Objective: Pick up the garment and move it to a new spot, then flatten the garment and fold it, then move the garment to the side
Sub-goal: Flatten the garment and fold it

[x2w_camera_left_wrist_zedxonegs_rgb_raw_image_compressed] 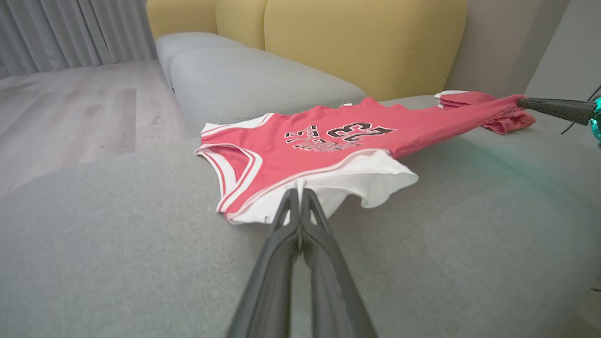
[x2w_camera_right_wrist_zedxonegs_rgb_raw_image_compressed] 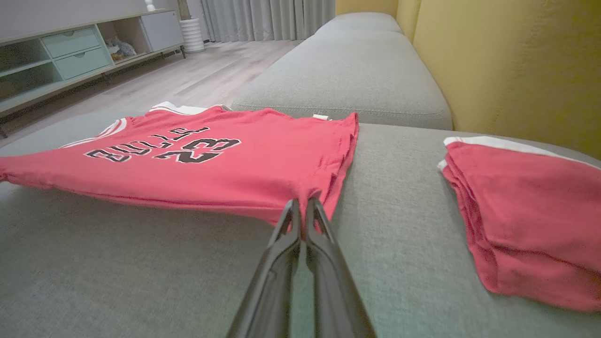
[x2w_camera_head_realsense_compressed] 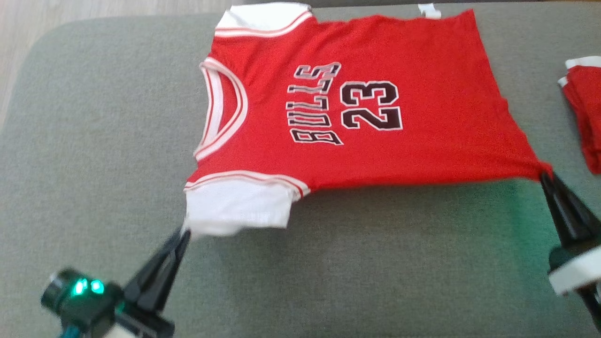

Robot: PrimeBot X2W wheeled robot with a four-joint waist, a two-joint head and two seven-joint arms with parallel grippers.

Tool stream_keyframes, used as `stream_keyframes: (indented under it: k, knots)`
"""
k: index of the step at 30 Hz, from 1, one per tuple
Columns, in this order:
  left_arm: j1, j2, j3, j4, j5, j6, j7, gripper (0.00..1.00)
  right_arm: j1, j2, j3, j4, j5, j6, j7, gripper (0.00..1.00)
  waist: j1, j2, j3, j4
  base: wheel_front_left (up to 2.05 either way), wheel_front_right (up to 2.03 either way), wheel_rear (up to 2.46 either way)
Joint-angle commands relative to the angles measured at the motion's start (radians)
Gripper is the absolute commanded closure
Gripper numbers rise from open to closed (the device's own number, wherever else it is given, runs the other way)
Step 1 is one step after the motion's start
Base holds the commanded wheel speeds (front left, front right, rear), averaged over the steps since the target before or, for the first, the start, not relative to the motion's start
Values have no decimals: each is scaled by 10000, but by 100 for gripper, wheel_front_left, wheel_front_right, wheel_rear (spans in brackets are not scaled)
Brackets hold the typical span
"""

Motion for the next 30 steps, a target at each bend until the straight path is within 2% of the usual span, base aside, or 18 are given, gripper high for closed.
stream_keyframes:
  k: [1, 4, 7, 10, 15, 23, 30]
  knots:
    - [-117, 516, 413, -510, -90, 153, 41, 100, 214, -315, -220, -398, -111, -7, -136, 100, 4, 0, -80, -83, 0, 0, 0]
    - [398, 704, 486, -1146, -308, 461, 169, 100, 886, -173, -665, -797, -292, -7, -124, 100, 4, 0, -39, -126, 0, 0, 0]
    - [118, 860, 590, -1282, -270, 448, 385, 100, 1064, 13, -1098, -931, -409, -7, 6, 100, 4, 0, 178, -78, 0, 0, 0]
    - [-1296, 682, 684, -1040, 56, 168, 815, 100, 778, 256, -1388, -936, -579, -7, 246, 100, 4, 0, 599, -41, 0, 0, 0]
    - [-3212, 322, 649, -165, 520, -380, 1234, 100, -231, 451, -1289, -753, -705, -7, 631, 100, 4, 0, 1243, -168, 0, 0, 0]
    - [-5815, -307, 480, 1554, 998, -1397, 1421, 100, -2294, 474, -612, 97, -803, -7, 1068, 100, 4, 0, 2239, -300, 0, 0, 0]
    - [-7310, -844, 298, 2747, 1545, -1702, 1046, 100, -3530, 505, -249, 818, -880, -7, 1025, 100, 4, 0, 2747, -320, 0, 0, 0]
